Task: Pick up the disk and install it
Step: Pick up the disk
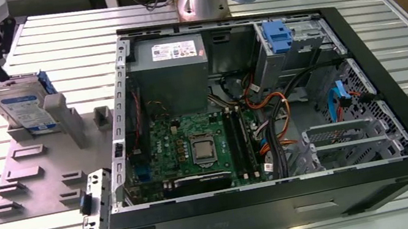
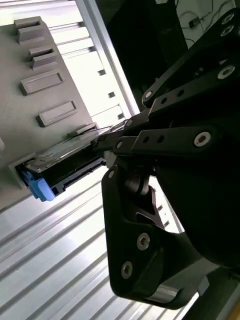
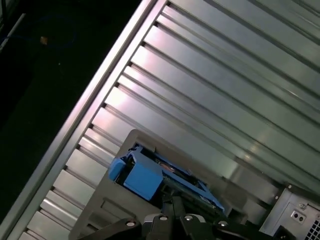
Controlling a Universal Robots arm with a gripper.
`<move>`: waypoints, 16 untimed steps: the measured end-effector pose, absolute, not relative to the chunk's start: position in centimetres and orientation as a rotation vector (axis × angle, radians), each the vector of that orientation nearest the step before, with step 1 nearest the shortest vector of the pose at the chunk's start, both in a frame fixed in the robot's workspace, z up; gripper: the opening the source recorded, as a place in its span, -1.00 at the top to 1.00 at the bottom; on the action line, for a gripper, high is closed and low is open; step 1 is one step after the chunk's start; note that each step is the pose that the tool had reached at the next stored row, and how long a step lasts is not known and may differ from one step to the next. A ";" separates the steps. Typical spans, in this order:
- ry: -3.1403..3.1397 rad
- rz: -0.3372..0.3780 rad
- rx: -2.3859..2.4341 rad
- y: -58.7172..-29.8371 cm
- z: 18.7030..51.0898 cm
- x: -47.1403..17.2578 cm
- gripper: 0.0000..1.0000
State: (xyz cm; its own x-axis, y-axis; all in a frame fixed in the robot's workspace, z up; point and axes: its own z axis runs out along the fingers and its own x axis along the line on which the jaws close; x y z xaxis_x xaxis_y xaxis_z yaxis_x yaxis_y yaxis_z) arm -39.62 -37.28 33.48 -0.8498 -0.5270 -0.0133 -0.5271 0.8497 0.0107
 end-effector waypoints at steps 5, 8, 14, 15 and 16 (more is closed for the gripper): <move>2.973 0.022 -0.988 -37.3 33.5 -39.6 0.79; 2.948 0.023 -1.060 -37.3 33.4 -39.6 0.79; 2.904 0.024 -1.175 -37.3 33.4 -39.6 0.79; 2.897 0.024 -1.193 -37.3 33.4 -39.6 0.79; 2.891 0.024 -1.209 -37.3 33.4 -39.6 0.79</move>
State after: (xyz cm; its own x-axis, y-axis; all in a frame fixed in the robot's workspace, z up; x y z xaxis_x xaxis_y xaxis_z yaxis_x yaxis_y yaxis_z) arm -39.62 -37.29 33.41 -0.7021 -0.7120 -0.0134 -0.7121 0.7020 0.0109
